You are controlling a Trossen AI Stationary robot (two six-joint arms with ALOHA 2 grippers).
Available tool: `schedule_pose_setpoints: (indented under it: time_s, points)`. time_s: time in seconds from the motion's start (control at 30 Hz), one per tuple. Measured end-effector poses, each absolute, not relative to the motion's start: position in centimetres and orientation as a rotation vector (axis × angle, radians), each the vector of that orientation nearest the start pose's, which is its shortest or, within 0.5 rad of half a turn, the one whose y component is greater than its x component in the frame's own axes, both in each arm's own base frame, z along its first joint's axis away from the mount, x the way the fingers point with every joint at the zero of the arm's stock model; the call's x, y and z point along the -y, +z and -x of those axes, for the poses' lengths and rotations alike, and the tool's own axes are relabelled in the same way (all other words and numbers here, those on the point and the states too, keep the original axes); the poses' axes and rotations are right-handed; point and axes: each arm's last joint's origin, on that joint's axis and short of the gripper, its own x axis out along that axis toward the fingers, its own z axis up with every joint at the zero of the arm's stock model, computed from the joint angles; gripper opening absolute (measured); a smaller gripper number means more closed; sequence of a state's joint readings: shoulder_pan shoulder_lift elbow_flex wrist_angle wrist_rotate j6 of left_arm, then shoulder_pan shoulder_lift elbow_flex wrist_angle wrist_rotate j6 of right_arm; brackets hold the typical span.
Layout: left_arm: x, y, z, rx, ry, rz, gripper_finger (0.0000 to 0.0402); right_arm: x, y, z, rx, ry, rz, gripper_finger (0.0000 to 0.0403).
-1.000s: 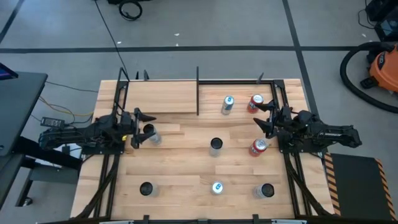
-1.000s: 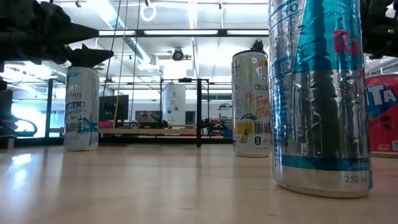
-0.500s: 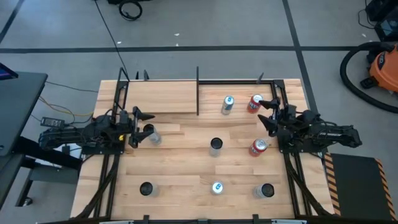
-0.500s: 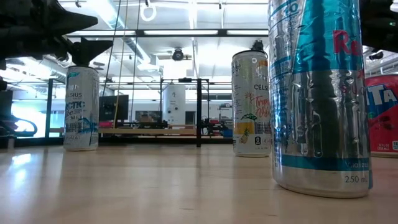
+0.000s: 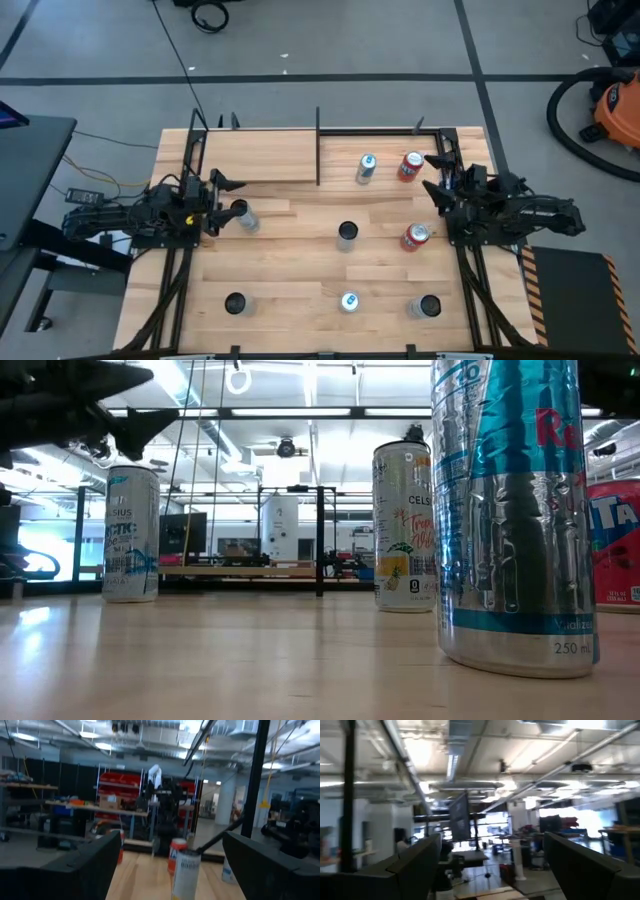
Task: Place canned beverage on shelf
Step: Put the top white yellow soda can on the shelf
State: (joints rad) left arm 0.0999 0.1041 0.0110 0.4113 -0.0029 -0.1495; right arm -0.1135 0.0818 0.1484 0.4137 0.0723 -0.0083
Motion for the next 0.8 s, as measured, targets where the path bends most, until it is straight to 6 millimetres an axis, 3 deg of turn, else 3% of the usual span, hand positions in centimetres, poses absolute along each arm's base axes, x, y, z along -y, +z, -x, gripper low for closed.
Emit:
schedule_pose_setpoints:
  time_s: [0.17,0.3,0.8]
  points:
    - [-1.0,21.3,-9.5,0.339,0.086,0.080,0.0353,1.3,26.2,-9.4,0.346,-0.196,0.066,0.0359]
    - [-1.0,21.6,-9.5,0.342,0.092,0.045,0.0353,1.6,26.2,-11.0,0.234,-0.249,0.041,0.0359]
    - [-1.0,21.2,-9.6,0.290,0.101,0.026,0.0353,1.5,25.8,-15.4,0.028,-0.028,-0.122,0.0359]
